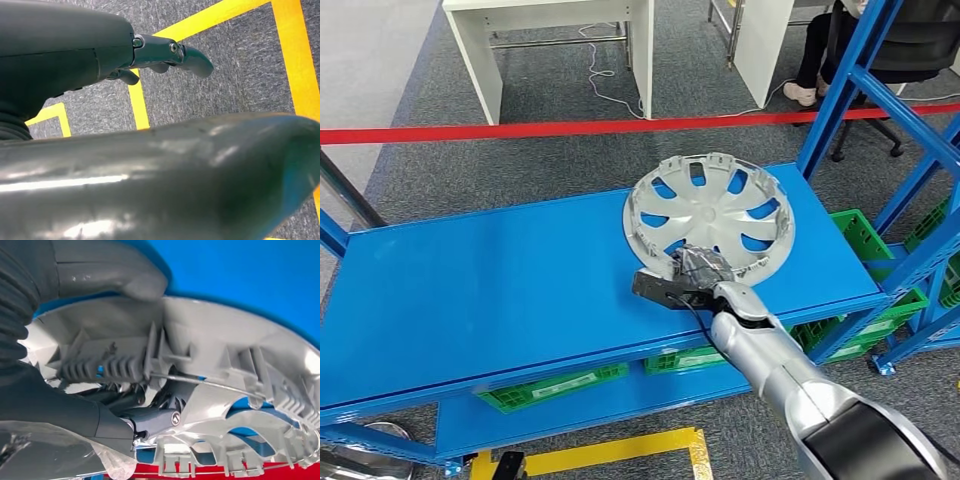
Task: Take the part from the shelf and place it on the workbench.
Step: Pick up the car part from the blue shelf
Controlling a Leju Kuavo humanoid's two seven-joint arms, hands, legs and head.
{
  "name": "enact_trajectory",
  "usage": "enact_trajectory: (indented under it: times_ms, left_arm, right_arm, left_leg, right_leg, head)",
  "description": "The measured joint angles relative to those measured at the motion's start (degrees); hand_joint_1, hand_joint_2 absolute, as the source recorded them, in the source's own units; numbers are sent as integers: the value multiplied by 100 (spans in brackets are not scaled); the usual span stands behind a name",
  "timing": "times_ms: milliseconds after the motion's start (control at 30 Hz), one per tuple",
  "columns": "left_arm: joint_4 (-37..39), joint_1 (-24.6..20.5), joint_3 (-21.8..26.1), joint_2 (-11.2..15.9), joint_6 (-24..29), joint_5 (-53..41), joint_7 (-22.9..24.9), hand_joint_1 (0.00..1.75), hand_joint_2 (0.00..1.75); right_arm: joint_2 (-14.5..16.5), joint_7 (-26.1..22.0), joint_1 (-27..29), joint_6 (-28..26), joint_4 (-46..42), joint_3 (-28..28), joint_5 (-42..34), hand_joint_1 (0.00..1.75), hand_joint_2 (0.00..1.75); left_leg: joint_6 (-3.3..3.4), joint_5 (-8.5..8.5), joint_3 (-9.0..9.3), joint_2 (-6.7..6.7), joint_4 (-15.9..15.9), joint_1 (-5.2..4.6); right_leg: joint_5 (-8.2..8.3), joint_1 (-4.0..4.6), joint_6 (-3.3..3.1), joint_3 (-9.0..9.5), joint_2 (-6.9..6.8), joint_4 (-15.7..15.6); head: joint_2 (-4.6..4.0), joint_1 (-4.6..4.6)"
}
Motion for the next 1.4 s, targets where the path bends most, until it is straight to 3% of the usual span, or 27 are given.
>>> enact_trajectory:
  times_ms: [533,767,933,1367,1400]
  left_arm:
    - [0,18,39,7,54,24,-87,0,0]
    - [0,44,78,39,-10,-102,-94,0,0]
    - [0,35,79,59,-172,-217,-274,0,0]
    - [0,-6,79,57,-229,-228,-430,0,0]
    - [0,-6,79,57,-230,-228,-432,0,44]
  right_arm:
    - [0,-75,44,-64,0,-78,-43,175,175]
    - [-17,-116,162,-343,-33,-106,-17,175,175]
    - [-199,-202,493,-620,-444,-117,32,175,175]
    - [-509,-180,947,-644,-1292,-98,120,175,175]
    - [-515,-180,956,-645,-1313,-97,121,175,175]
  left_leg:
    - [0,-1,-3,0,0,0]
    - [0,-1,-3,0,0,0]
    - [1,-2,-4,-1,0,0]
    - [2,-3,-7,0,1,-3]
    - [2,-3,-8,0,1,-3]
  right_leg:
    - [-1,0,0,-5,1,0]
    - [-1,1,-1,-8,0,0]
    - [-3,3,-1,-6,-3,-1]
    - [-3,1,-1,-10,-1,-2]
    - [-3,1,-1,-10,-1,-2]
  head:
    - [0,0]
    - [0,-1]
    - [0,-1]
    - [0,-1]
    - [0,-1]
